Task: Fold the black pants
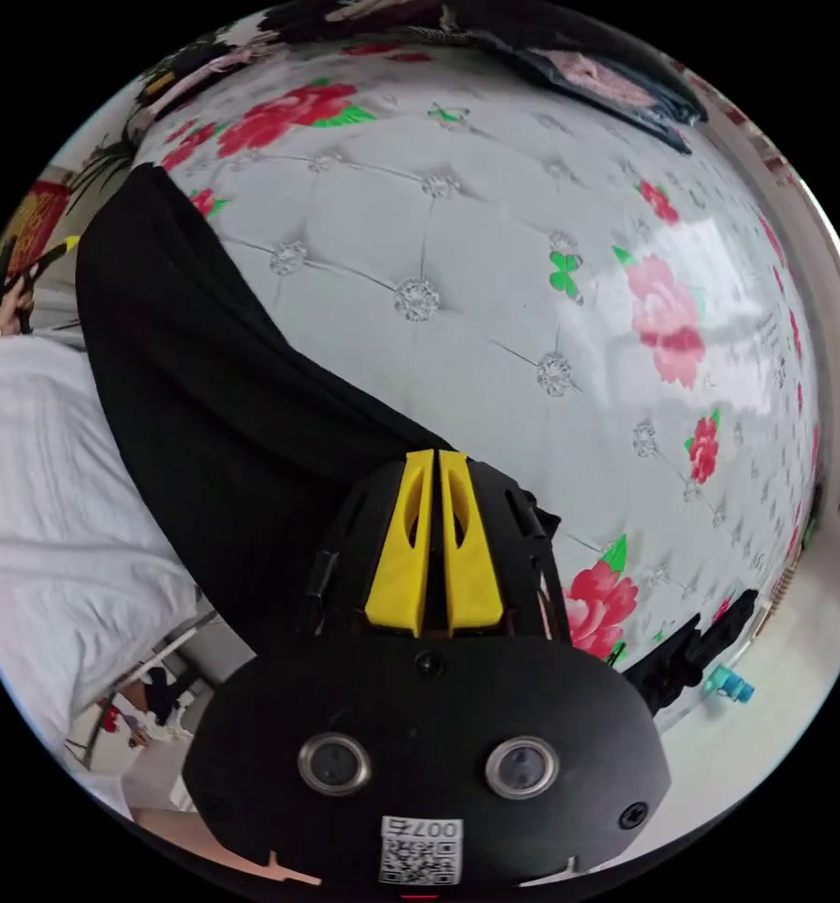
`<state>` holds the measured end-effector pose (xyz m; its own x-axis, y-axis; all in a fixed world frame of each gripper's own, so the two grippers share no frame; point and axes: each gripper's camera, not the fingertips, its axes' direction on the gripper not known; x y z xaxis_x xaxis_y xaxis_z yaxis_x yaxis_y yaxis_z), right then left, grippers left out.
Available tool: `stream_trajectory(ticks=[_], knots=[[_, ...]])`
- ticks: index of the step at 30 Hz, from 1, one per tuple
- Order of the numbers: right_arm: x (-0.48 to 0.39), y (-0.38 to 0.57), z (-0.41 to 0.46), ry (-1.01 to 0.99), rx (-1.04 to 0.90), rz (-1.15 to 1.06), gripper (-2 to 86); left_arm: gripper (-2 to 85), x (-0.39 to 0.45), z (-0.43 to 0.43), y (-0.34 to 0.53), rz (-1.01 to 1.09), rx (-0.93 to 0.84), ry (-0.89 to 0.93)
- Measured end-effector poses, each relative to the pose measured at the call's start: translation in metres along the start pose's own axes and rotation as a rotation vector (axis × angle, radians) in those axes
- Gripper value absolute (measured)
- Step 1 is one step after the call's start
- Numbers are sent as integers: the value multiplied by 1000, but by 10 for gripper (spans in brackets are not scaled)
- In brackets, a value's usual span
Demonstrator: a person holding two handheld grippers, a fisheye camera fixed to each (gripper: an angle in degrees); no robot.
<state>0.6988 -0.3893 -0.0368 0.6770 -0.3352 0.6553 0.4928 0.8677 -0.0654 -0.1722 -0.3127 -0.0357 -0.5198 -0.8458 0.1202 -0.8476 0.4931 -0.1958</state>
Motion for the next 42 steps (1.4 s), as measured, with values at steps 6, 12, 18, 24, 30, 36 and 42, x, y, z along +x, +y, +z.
stream_trajectory(ticks=[6,12,18,24,30,36,42], knots=[[18,-1,-5,-58,44,94,2,-3,-16,9,-11,-70,47,-73],[11,61,-53,14,396,344,5,66,-57,-7,4,-155,168,77],[-34,93,-26,-208,549,518,2,171,-91,57,32,-399,84,390],[-56,85,-17,-252,500,402,1,115,-121,88,25,-705,14,464],[-41,105,-28,-279,584,444,1,38,-106,41,-30,-457,99,521],[-38,128,-18,-333,598,495,2,25,-111,24,-86,-373,204,502],[-47,144,29,-411,445,485,12,24,-167,40,-55,-573,232,466]])
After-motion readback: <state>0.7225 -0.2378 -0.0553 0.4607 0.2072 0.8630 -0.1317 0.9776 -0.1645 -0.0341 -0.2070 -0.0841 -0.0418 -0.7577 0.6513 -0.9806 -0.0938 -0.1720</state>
